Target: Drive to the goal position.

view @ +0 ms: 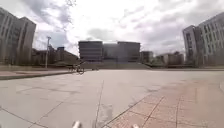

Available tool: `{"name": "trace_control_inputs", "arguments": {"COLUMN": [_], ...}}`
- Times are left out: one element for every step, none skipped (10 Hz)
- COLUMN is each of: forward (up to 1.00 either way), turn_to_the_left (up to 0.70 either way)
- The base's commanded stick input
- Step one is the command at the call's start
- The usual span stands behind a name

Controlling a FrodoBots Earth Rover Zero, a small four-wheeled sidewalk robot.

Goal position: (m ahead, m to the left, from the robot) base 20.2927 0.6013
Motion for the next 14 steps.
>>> {"name": "trace_control_inputs", "arguments": {"forward": [0.06, 0.06, 0.06, 0.06, 0.06, 0.06, 0.06, 0.06, 0.06, 0.06, 0.06, 0.06, 0.06, 0.06], "turn_to_the_left": [0.00, 0.00, 0.00, 0.00, 0.00, 0.00, 0.00, 0.00, 0.00, 0.00, 0.00, 0.00, 0.00, 0.00]}}
